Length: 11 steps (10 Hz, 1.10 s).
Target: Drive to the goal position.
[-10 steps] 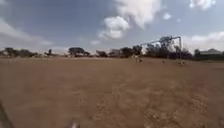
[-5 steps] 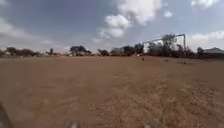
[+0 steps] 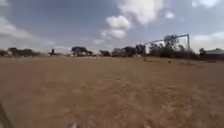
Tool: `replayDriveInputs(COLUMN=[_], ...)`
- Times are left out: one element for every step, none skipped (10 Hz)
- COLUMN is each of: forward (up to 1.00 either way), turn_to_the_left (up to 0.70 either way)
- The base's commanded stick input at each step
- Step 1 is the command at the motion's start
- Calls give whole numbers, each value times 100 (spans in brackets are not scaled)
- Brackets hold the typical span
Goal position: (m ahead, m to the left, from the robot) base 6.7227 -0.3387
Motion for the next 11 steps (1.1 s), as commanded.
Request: replayDriveInputs(forward=[70,70,70,70,70,70,70,70,70,70,70], turn_to_the_left=[0,-13,-27,-27,-27,-27,-27,-20,-4,0,-6])
